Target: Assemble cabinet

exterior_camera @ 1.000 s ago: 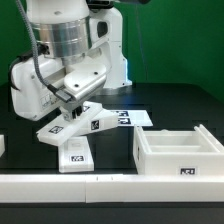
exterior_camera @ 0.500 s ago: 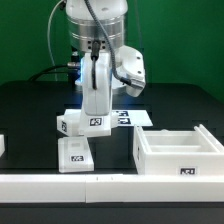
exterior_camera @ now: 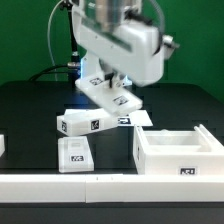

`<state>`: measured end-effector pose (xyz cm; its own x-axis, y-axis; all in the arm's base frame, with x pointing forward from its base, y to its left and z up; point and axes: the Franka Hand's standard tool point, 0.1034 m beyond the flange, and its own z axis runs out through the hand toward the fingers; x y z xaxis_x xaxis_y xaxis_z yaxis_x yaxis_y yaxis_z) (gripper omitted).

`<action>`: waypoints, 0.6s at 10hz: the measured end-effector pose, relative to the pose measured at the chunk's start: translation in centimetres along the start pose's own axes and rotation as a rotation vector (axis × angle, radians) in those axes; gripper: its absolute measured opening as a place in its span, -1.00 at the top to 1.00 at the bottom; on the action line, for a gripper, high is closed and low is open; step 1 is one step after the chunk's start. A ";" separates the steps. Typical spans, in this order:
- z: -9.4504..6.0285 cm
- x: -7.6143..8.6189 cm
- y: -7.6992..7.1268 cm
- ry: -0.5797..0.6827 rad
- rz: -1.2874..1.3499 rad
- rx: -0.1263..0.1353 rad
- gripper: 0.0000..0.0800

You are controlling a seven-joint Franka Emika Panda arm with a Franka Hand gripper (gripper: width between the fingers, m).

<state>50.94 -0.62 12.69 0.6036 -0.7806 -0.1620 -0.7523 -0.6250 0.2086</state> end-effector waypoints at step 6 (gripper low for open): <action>0.6 -2.0 -1.2 0.104 -0.585 0.019 0.83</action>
Offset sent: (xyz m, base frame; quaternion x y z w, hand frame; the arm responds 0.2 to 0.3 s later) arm 0.0000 0.0000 0.0000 0.0000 0.0000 -0.1938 0.9810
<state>50.50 1.68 12.20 0.9412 -0.3029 -0.1496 -0.2912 -0.9519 0.0956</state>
